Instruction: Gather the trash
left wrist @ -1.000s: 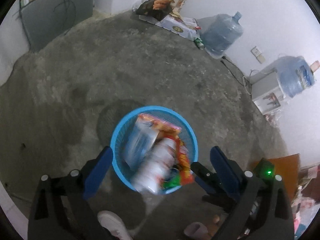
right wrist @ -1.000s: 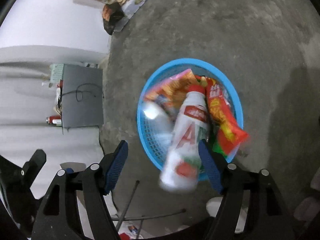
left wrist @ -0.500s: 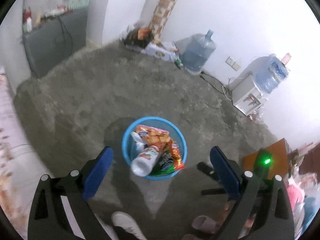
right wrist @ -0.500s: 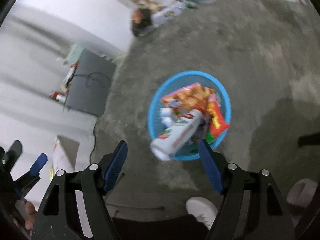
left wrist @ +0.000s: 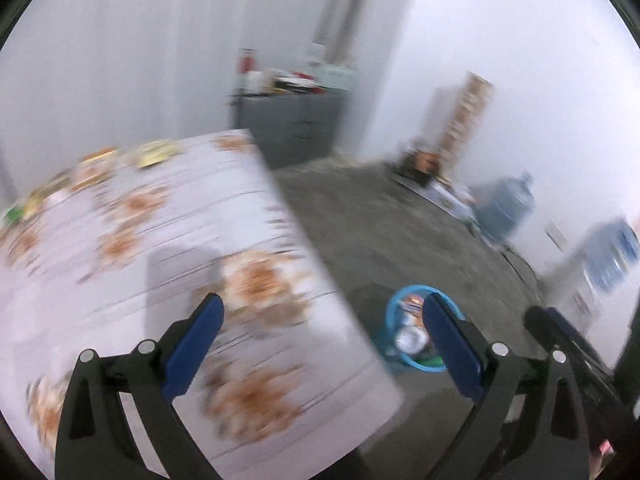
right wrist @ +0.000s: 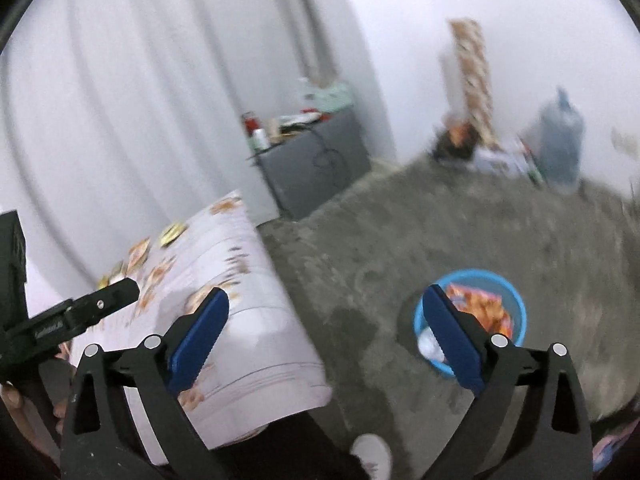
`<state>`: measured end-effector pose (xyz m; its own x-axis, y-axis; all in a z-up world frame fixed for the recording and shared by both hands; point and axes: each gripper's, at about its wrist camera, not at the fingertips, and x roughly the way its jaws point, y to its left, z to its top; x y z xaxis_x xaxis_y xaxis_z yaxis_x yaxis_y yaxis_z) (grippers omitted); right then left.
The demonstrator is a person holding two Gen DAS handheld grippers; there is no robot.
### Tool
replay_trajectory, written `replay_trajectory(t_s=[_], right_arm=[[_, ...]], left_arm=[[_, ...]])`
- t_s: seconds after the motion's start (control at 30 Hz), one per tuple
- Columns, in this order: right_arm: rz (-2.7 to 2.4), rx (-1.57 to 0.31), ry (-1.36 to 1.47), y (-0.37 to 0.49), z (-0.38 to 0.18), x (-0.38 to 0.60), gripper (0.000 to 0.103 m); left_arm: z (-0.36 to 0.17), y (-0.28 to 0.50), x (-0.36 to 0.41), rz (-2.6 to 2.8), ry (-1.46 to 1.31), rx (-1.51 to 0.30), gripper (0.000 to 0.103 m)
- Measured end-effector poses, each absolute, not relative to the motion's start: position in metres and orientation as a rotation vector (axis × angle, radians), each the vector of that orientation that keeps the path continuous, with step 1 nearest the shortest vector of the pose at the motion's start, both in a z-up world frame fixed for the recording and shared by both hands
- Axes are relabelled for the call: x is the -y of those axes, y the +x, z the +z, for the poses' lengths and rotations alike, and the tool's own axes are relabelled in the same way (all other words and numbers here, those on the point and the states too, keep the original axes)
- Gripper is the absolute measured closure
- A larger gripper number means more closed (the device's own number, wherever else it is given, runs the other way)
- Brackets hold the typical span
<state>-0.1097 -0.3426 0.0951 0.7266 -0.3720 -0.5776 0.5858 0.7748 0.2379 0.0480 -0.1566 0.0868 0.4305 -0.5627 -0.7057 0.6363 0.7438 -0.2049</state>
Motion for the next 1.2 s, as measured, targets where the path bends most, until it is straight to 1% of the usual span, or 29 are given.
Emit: replay_trajectory(t_s=[0.17, 0.27, 0.37, 0.53, 0.7, 0.83, 1.2], right_arm=[[-0.484, -0.585, 0.244, -0.092, 0.098, 0.297, 0.008], [-0.446, -0.622, 0.205, -0.088, 0.095, 0.279, 0.008], [-0.412, -0.682, 0.177, -0.083, 0.084, 0.263, 0.008], [-0.342, -0.800, 0.173, -0.083, 0.060, 0.248, 0.008], [-0.323, -0.874, 0.134, -0.089, 0.047, 0.229, 0.008], [-0.323, -0.911, 0.128, -0.096, 0.037, 0.224, 0.008], [-0.370, -0.919, 0.142, -0.100, 0.031, 0.237, 0.008]], left_arm=[[0.089, 0.033, 0.091, -0.542, 0.097, -0.757, 0.006], [0.087, 0.026, 0.067, -0.460, 0.078, -0.770, 0.006], [0.079, 0.022, 0.060, -0.406, 0.090, -0.796, 0.006], [0.051, 0.008, 0.046, -0.362, 0.118, -0.862, 0.006], [0.026, -0.018, 0.045, -0.334, 0.243, -0.870, 0.006], [0.012, -0.024, 0.042, -0.321, 0.287, -0.936, 0.006], [0.012, -0.014, 0.030, -0.197, 0.314, -0.932, 0.006]])
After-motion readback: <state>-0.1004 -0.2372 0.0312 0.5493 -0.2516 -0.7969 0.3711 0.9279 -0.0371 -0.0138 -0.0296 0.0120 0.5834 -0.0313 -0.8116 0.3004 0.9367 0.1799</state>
